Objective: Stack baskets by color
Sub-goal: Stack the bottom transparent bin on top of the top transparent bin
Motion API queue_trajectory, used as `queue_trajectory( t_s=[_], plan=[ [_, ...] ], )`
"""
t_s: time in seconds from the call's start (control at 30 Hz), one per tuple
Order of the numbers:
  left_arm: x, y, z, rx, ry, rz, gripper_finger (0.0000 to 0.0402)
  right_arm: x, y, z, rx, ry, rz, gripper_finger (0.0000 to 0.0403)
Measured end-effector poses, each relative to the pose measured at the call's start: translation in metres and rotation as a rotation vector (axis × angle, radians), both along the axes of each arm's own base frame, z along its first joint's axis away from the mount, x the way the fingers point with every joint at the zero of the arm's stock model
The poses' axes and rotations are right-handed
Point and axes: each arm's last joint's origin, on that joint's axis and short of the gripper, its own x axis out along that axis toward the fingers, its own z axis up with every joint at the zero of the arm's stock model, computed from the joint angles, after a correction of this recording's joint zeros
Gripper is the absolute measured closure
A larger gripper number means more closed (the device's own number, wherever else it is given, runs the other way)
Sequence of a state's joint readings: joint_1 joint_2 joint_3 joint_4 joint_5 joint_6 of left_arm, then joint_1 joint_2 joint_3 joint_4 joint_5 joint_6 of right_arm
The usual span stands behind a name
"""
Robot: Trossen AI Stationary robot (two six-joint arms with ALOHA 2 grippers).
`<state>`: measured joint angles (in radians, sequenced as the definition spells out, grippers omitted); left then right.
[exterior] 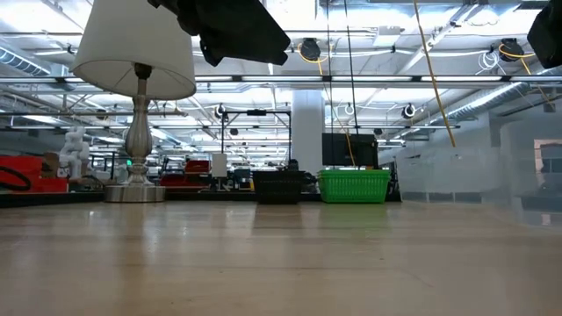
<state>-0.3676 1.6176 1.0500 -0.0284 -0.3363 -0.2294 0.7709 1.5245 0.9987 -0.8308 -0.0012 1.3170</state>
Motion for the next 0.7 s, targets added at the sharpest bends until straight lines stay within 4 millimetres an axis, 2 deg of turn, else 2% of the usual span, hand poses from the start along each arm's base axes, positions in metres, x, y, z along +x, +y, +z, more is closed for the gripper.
queue_trajectory(
  t_s=[0.13, 0.43, 0.57, 0.7],
  plan=[
    [0.000, 0.000, 0.000, 0.027, 0.003, -0.016, 0.0261, -0.001, -0.004, 0.014, -0.087, 0.040, 0.080, 0.0400],
    [0.000, 0.000, 0.000, 0.135, 0.009, -0.083, 0.0261, 0.012, 0.006, 0.077, -0.205, -0.115, 0.404, 0.0402],
    [0.000, 0.000, 0.000, 0.204, 0.012, -0.126, 0.0261, 0.010, 0.001, 0.099, -0.284, -0.094, 0.545, 0.0402],
    [0.000, 0.001, -0.001, 0.260, 0.015, -0.160, 0.0261, 0.010, -0.013, 0.115, -0.389, -0.035, 0.634, 0.0402]
  ],
)
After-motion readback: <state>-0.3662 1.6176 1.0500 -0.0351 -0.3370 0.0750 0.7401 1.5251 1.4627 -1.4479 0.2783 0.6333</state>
